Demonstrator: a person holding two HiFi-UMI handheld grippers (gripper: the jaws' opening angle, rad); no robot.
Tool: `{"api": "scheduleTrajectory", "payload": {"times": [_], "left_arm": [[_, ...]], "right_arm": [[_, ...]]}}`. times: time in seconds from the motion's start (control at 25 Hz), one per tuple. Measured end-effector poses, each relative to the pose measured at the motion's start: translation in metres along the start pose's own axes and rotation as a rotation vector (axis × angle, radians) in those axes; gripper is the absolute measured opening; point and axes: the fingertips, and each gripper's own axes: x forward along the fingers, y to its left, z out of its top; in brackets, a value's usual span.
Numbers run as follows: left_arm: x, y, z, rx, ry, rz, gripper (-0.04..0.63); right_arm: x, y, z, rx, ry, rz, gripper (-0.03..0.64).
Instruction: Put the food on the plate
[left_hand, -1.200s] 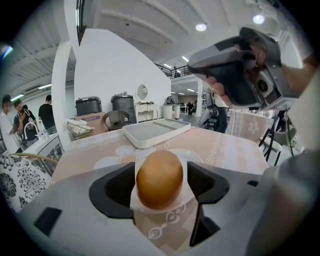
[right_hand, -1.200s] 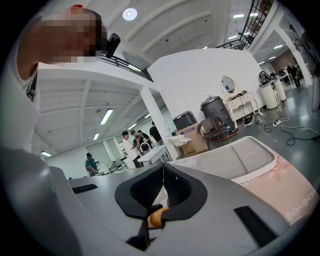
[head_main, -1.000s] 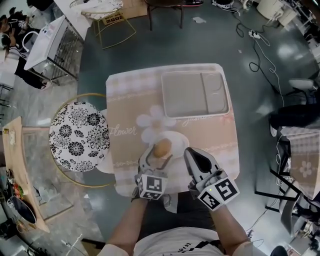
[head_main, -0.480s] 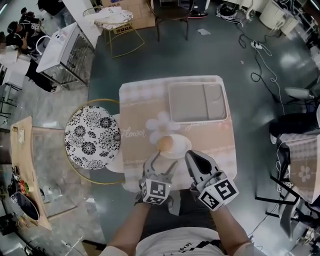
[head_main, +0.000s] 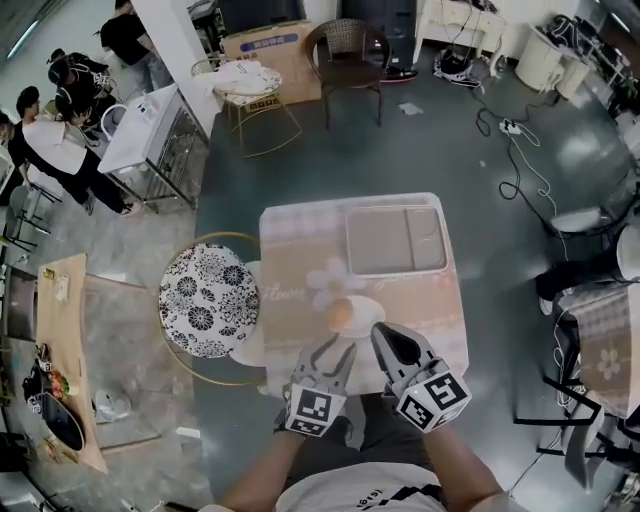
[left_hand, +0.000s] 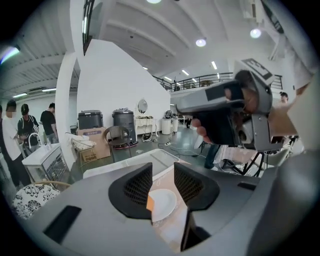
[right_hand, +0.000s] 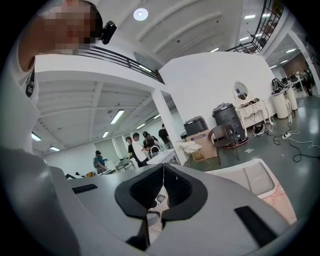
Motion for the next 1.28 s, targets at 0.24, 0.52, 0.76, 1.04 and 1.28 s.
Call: {"api": "scheduleTrajectory", "payload": {"times": [0.24,0.52,0.76,1.04,1.28], "left_arm": [[-0.022,-0.004,0.038,-0.028,-0.051,0.025,0.035],[-0.052,-0.014,0.084,-0.098,-0.132,-0.005,0.006],[-0.081,-0.01,0.12,-0.15,-0.2,-0.021,0.005],[-0.103,-0.008,0.147,-0.148,-0.246,-0.023,0.005],[-0.109,-0.014,0.16,-0.132,-0.269,-0.034,0.005]], "right_arm": [[-0.01,0.011,0.015,-0.026,-0.011,0.005,0.017],[-0.02,0.032,0.029,-0.049,-0.018,0.01,0.017],[-0.022,0.052,0.043,-0.043,-0.029,0.014,0.017],[-0.024,0.073,0.059,-0.043,-0.053,0.031,0.017],[-0.028,0.08,0.073,-0.087,-0.067,0.022,0.015]]}}
